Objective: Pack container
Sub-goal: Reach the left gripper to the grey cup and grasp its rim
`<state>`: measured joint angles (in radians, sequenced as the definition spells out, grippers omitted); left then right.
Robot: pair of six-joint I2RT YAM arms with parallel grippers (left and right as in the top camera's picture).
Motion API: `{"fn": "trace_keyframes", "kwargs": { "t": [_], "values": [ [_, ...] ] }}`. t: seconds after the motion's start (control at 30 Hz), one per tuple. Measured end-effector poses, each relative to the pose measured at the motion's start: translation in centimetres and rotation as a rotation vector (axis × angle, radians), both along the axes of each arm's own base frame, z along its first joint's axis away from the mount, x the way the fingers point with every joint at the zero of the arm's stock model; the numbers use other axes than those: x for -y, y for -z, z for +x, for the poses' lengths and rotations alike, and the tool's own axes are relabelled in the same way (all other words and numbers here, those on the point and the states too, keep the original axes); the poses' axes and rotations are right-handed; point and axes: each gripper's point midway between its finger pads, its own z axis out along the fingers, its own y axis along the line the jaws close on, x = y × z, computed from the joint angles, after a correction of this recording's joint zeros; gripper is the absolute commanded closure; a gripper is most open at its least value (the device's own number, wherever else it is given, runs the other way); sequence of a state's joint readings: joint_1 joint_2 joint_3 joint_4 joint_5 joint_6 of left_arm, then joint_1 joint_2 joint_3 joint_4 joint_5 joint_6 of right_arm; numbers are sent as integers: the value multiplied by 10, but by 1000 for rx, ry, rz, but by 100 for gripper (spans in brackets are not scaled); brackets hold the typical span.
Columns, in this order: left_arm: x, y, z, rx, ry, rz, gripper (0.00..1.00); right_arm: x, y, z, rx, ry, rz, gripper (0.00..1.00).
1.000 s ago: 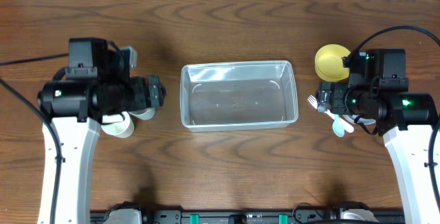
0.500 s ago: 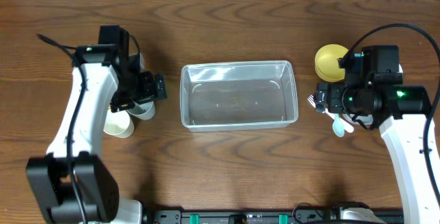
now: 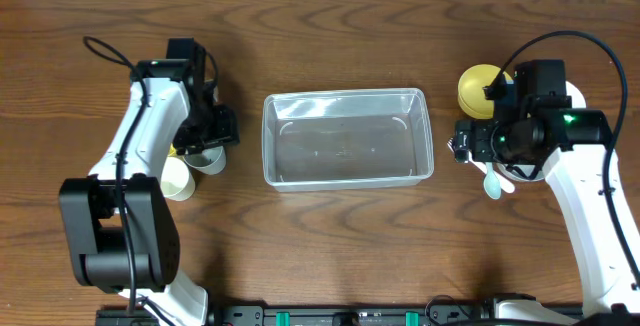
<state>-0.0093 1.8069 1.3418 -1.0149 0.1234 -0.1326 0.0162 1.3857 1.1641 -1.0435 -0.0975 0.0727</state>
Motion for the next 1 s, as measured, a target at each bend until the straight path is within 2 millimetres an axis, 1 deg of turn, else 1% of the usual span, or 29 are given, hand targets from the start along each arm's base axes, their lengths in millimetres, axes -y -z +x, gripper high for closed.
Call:
{"fn": "trace_keyframes", "kwargs": {
  "t": [0.07, 0.17, 0.3, 0.53, 0.63, 0.73, 0.8, 0.93, 1.0],
  "values": [
    [2, 0, 2, 8, 15, 17, 41, 0, 1, 0, -3, 3, 1, 3],
    [3, 0, 7, 29, 31, 46, 41, 0, 1, 0, -4, 6, 2, 3],
    [4, 0, 8, 39, 49, 78, 42, 0, 1, 0, -5, 7, 2, 3],
    [1, 5, 8, 24, 54, 102, 61, 0, 1, -2, -11, 11, 3, 4],
    [0, 11, 5, -3, 55, 106, 66, 0, 1, -2, -12, 12, 4, 4],
    [0, 21, 2, -37, 52, 107, 78, 0, 2, -3, -16, 14, 4, 4],
    [0, 23, 1, -47, 54, 107, 86, 0, 2, -3, -16, 14, 4, 4],
    [0, 24, 1, -53, 51, 107, 94, 0, 2, -3, -16, 14, 4, 4],
    [0, 24, 1, -53, 53, 107, 94, 0, 2, -3, -16, 14, 4, 4]
  ]
}}
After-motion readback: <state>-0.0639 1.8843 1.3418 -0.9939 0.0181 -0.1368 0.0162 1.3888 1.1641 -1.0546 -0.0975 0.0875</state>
